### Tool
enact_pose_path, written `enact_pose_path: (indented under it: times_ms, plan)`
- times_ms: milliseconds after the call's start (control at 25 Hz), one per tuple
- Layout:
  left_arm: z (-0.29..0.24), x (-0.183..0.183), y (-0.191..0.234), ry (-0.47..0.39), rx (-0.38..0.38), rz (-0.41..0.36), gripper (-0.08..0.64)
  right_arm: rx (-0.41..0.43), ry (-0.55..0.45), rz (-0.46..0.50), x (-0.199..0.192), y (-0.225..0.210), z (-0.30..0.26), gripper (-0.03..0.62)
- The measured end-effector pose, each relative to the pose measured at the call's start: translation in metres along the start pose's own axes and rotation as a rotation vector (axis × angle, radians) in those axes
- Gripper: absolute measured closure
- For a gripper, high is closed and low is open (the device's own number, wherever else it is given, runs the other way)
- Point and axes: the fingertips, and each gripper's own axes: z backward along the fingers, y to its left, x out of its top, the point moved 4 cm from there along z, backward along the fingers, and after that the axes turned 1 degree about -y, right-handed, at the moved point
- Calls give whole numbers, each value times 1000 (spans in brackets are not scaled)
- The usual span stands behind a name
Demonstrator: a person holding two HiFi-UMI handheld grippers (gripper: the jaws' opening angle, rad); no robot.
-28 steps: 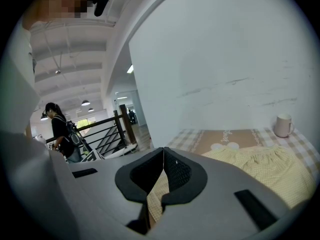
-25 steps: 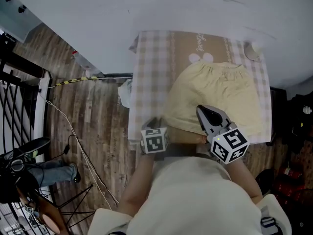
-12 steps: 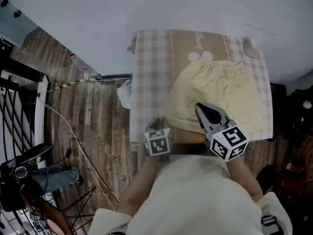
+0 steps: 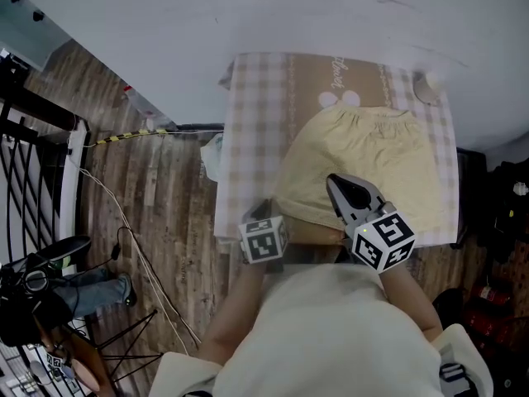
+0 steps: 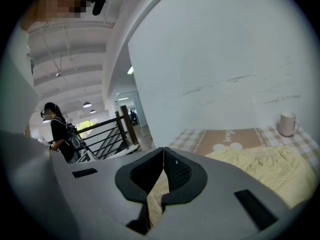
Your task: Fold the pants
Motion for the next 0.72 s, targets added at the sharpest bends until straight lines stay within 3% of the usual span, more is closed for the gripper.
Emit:
enact_pose_path:
  times_ms: [360,720]
  plan:
    - [15,11,-29,-91,104,91,532,19,-23,-5,5,-55,49,592]
    - [17,10,-98,-154,120,113,532,27,-32,-10,1,-111,110,592]
